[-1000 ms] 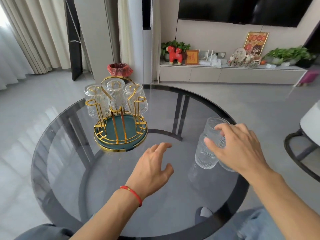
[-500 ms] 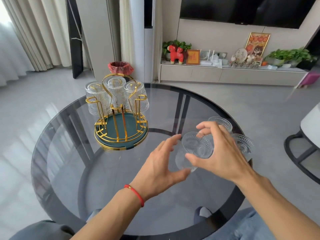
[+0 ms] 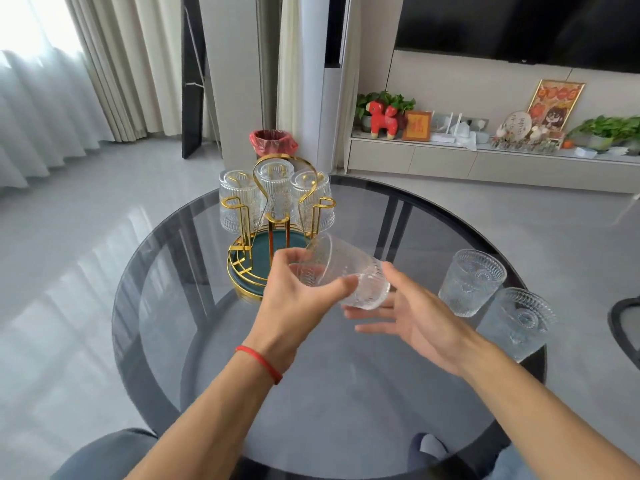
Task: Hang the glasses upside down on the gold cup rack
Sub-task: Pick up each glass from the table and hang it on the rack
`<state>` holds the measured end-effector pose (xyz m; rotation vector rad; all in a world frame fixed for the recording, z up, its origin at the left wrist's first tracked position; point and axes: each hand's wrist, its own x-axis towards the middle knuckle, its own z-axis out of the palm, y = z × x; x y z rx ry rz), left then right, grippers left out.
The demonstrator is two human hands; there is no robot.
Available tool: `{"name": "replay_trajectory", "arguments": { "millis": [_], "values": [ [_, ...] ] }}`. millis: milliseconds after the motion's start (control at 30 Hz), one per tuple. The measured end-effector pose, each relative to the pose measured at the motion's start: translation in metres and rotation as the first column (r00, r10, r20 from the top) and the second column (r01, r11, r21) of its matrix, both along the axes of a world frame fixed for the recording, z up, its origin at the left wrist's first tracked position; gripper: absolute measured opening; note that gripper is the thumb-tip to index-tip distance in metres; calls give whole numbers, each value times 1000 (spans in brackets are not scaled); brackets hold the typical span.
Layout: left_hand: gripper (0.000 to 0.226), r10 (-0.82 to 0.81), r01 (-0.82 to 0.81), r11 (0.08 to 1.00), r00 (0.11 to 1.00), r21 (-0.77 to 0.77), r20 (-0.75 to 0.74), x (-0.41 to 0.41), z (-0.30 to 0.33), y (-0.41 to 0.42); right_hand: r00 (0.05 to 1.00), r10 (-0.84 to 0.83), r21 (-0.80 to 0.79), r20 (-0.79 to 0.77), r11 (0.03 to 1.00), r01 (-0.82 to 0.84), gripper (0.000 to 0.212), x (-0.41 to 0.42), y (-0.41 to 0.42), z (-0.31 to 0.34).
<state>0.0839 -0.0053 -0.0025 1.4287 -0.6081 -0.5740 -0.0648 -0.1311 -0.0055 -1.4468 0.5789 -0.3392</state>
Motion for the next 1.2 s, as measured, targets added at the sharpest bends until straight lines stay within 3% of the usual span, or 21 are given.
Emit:
{"name": "replay_trajectory", "arguments": {
  "millis": [67, 200, 267, 333, 367, 433, 467, 533, 700, 967, 1200],
  "values": [
    [83, -12, 5, 999, 990, -50, -138, 1, 1, 0, 998, -15, 38, 57, 999, 12, 51, 7, 1, 3],
    [86, -85, 78, 996, 986, -51, -142, 8, 5, 4, 979, -86, 8, 184, 996, 86, 45, 20, -2, 15],
    [92, -145, 147, 988, 987, 37, -66, 17, 7, 8, 962, -162, -103, 220, 977, 188, 51, 27, -2, 30],
    [94, -190, 147, 951, 972, 273, 139, 27, 5, 10, 946, -214, -280, 245, 918, 281, 55, 36, -1, 47],
    [90, -223, 78, 904, 925, 420, 308, 31, 2, 11, 938, -225, -343, 264, 887, 309, 55, 42, 0, 55],
    [73, -347, -116, 793, 721, 598, 600, 33, -6, 13, 925, -215, -432, 312, 835, 340, 54, 56, 1, 69],
    [65, -415, -175, 748, 630, 640, 657, 33, -9, 14, 920, -200, -470, 337, 811, 348, 52, 64, 2, 76],
    [58, -516, -215, 668, 555, 712, 652, 32, -15, 12, 916, -169, -532, 364, 769, 354, 49, 81, 5, 92],
    [59, -609, -229, 573, 524, 787, 596, 31, -22, 5, 946, -152, -672, 285, 672, 310, 58, 132, 18, 116],
    [58, -596, -166, 605, 554, 779, 581, 38, -22, 12, 965, -189, -891, 180, 386, 241, 73, 184, 38, 104],
    [54, -559, -131, 641, 594, 756, 578, 42, -23, 16, 978, -203, -933, 52, 338, 119, 79, 199, 38, 77]
  ]
}}
